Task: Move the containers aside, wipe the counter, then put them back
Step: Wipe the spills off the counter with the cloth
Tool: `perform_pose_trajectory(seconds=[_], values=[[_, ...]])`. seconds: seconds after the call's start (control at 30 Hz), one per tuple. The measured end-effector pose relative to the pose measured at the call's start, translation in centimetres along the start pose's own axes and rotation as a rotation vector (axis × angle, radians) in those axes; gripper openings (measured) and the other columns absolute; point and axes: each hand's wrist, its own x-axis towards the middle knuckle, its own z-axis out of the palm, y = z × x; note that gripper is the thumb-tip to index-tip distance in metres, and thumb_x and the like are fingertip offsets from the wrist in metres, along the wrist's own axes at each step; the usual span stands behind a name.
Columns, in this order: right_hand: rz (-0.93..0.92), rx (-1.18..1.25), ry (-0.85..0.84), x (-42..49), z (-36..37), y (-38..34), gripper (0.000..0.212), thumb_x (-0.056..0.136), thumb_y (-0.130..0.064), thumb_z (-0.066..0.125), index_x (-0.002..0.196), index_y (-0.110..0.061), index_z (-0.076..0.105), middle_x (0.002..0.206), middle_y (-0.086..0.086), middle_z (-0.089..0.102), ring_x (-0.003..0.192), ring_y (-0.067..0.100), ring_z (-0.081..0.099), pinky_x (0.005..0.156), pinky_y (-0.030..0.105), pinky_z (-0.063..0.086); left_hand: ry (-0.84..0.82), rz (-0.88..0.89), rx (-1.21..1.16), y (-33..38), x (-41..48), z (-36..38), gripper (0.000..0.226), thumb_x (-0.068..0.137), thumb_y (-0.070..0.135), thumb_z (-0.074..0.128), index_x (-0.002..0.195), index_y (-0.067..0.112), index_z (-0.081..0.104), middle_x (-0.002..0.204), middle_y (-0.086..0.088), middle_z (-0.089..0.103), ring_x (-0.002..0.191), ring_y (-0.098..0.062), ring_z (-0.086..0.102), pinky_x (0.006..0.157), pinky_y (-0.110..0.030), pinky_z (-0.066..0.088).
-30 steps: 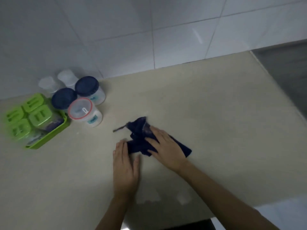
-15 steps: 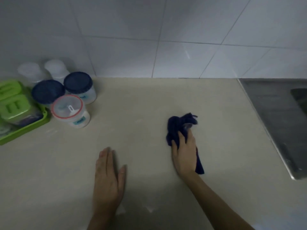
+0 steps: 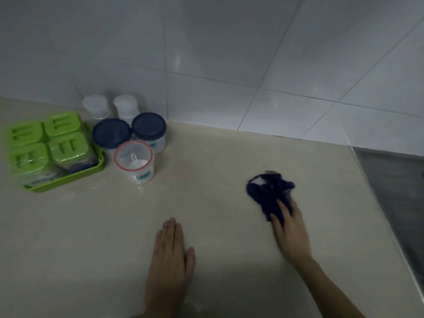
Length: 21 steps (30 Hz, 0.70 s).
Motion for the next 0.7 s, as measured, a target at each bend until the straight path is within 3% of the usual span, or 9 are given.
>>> perform_pose_trajectory(seconds=[0.1,0.2,0.37,0.5,0.6,0.7], values=[[0.243,-0.023,0.072,0.0,-0.3,3.2,0.042,0.095,-0.033,0.04,0.135,-0.019,0.044,0.138,0.014,0.041,0.116,0.036,0.046,0.102,0.042,0.04,-0.021,-0.019,-0.03,0.5,0.1,-0.5,0.061,0.087,0.032,0.045,0.134,-0.007,0.047,0.146,-0.021,0.041,0.139,-0.03,0.034,0.117,-0.042,0.022],[0.368,0.029,0.129,1.8,2.4,1.1,0.048,0.093,-0.038,0.038,0.135,-0.014,0.041,0.132,0.014,0.046,0.113,0.036,0.05,0.099,0.04,0.043,-0.028,-0.039,-0.061,0.5,0.0,-0.9,0.06,0.087,0.029,0.049,0.135,-0.007,0.046,0.147,-0.02,0.04,0.139,-0.031,0.036,0.114,-0.045,0.027],[-0.023,0.025,-0.01,2.8,9.0,-11.9,0.047,0.094,-0.033,0.044,0.138,-0.018,0.042,0.148,0.016,0.038,0.13,0.035,0.04,0.11,0.043,0.036,-0.016,-0.027,-0.025,-0.1,-0.3,-0.7,0.061,0.085,0.026,0.056,0.135,-0.007,0.045,0.147,-0.02,0.04,0.139,-0.031,0.036,0.114,-0.047,0.031],[-0.359,0.077,-0.192,3.4,12.6,-19.7,0.049,0.092,-0.035,0.044,0.136,-0.014,0.045,0.148,0.02,0.038,0.135,0.036,0.037,0.117,0.048,0.024,-0.098,-0.074,0.043,0.3,-0.1,-1.2,0.065,0.091,0.036,0.044,0.143,-0.003,0.035,0.151,-0.016,0.036,0.141,-0.028,0.032,0.117,-0.042,0.026],[-0.423,0.101,-0.194,3.7,10.8,-15.9,0.048,0.094,-0.036,0.046,0.138,-0.014,0.044,0.148,0.018,0.038,0.135,0.032,0.037,0.117,0.045,0.024,-0.094,-0.08,0.064,0.6,0.0,-1.4,0.064,0.092,0.038,0.036,0.14,-0.005,0.038,0.147,-0.02,0.041,0.138,-0.031,0.036,0.117,-0.044,0.027],[-0.361,0.152,-0.13,1.8,4.8,-8.2,0.046,0.095,-0.033,0.049,0.134,-0.01,0.049,0.144,0.012,0.043,0.131,0.02,0.04,0.113,0.033,0.031,-0.019,-0.013,0.032,0.3,-0.4,-1.1,0.06,0.09,0.03,0.044,0.134,-0.011,0.043,0.142,-0.026,0.044,0.135,-0.038,0.039,0.114,-0.049,0.029]])
